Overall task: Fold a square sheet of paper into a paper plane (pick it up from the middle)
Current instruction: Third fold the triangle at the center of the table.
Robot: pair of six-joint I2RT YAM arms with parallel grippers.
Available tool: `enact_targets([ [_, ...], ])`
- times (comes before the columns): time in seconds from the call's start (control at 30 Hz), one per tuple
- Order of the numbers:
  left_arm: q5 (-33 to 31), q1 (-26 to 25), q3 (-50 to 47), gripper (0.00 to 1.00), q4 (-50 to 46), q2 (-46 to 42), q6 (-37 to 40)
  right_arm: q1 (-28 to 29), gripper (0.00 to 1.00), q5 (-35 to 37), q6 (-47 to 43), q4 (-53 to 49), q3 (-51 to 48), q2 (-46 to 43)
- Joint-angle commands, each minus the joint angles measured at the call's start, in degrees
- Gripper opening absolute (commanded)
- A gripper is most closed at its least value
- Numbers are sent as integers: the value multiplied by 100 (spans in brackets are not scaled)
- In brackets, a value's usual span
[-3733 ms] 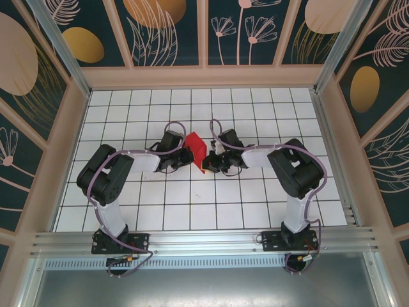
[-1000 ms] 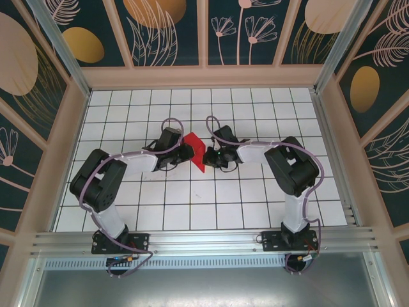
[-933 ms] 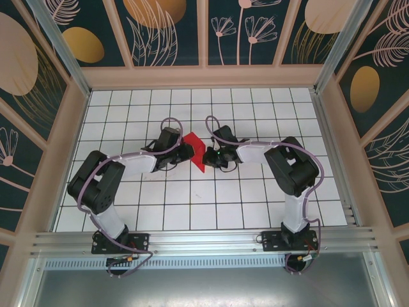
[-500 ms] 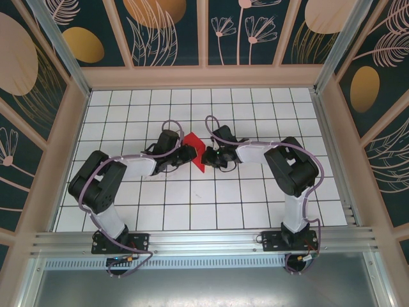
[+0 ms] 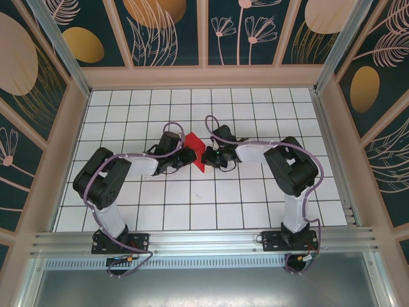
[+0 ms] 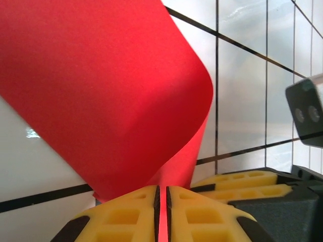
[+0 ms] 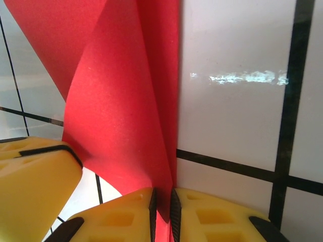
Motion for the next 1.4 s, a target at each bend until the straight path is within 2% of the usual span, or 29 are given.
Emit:
enact_targets([
  [0.0, -177, -21, 126, 14, -112, 143, 69, 69, 21, 464, -7, -212, -63, 458],
  [0.47, -551, -21, 358, 11, -595, 354, 265, 61, 21, 224, -98, 22, -98, 247],
  [0.83, -748, -25, 469, 9, -1037, 476, 397, -116, 26, -55, -266, 391, -308, -860],
  [1.07, -862, -37, 487, 8, -1142, 512, 419, 15, 13, -717, -410, 524, -253, -541],
  [1.37, -956, -46, 505, 6, -1216, 555, 425, 64, 7, -989, -537, 370, -269, -53],
])
